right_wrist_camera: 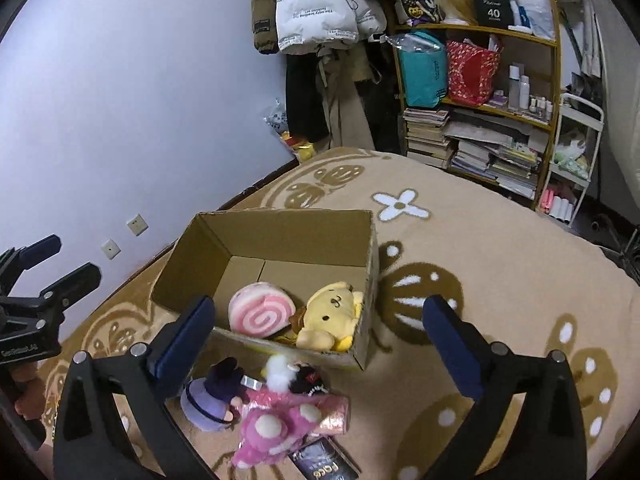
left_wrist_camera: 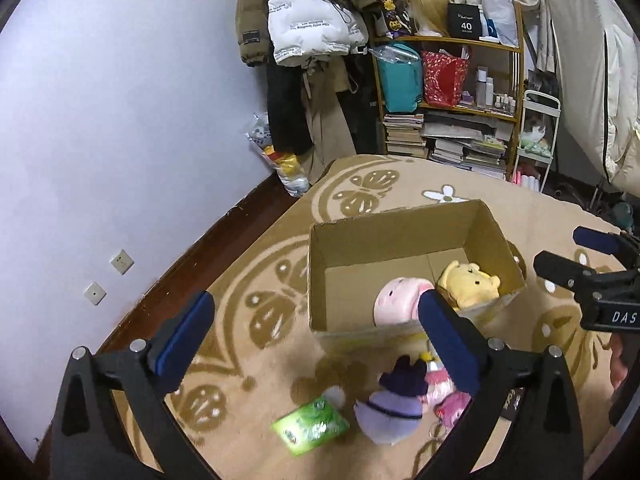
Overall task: Organize soft objects
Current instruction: 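Move both tools back toward the remaining items beside the box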
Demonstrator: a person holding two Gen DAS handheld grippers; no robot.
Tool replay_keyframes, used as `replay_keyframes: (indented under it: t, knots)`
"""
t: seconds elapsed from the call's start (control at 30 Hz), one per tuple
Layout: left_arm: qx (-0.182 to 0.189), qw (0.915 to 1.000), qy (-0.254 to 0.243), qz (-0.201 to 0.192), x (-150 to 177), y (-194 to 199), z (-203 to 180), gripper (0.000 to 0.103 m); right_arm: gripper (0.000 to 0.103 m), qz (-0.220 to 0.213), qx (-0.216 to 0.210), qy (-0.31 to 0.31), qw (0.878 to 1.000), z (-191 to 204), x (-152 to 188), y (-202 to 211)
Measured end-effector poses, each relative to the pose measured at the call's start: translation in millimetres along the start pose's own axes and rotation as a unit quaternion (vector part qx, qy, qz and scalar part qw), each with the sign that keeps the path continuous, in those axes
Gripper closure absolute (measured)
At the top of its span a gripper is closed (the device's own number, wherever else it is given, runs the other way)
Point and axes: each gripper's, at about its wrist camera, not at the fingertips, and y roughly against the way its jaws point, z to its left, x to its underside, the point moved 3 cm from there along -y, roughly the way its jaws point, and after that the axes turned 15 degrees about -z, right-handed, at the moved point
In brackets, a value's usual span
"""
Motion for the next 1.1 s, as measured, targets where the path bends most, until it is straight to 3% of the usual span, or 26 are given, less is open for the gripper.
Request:
replay_keyframes:
  t: [0.47,0.97,1.1]
  knots:
    - [-0.023,0.9992,0.018,0.029,40.3,20.3,9.8,0.002,0.0,0.01,-0.015,0.004,1.0,-0.7,30.4,34.1]
    - [-0.002,0.9968,0.021,0.077,88.3,-20.4,13.2,0.002,0.0,0.008,-0.018,0.033,0.999,13.6,77.6,26.8]
    - [0.003,0.9945,0.043,0.096,96.7,-31.4,13.3,0.002,0.0,0.016,-0.032,0.018,0.999,16.9,87.9,20.6]
